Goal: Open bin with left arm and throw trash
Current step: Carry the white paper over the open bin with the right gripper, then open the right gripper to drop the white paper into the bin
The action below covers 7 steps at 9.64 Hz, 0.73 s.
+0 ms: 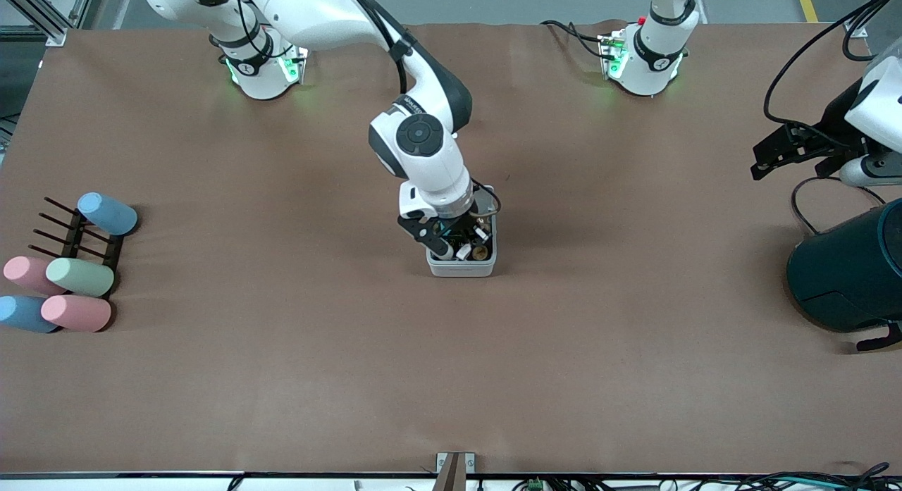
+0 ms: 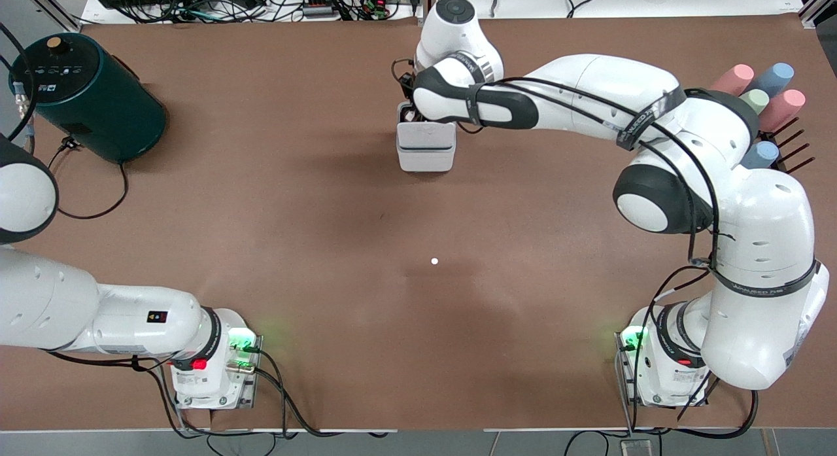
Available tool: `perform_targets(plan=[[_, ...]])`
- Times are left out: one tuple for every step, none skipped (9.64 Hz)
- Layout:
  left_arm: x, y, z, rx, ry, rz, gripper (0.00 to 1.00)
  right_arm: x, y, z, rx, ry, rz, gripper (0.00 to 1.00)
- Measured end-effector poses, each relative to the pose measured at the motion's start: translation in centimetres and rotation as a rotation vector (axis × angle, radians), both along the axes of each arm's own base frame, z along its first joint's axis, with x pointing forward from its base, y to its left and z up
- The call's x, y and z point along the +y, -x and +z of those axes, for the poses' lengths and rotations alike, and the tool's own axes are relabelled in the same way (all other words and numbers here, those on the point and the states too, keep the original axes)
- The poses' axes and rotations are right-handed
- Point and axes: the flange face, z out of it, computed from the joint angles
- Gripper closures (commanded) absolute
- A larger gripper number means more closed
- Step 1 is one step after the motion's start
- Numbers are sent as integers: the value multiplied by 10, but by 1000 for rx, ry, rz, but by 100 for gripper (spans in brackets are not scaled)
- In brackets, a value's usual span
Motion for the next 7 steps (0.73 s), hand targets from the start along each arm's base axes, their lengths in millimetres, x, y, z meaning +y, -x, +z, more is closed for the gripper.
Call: perform_targets(plan=[[3,0,0,-1,0,5,0,3,3,-2,1,2,6,67],[5,-1,0,-1,0,9,0,4,4,-2,1,2,7,56],[5,-1,0,-1,0,9,0,3,3,-2,0,3,5,52],[4,-1,0,-1,0,8,0,2,2,-1,-1,3,3,51],[4,-1,0,0,0,8,0,1,0,0,-4,3,1,51],[4,-1,0,0,0,8,0,-1,-2,2,-3,6,-3,51],[4,-1,0,0,0,8,0,-4,-5,6,10,18,-5,51]])
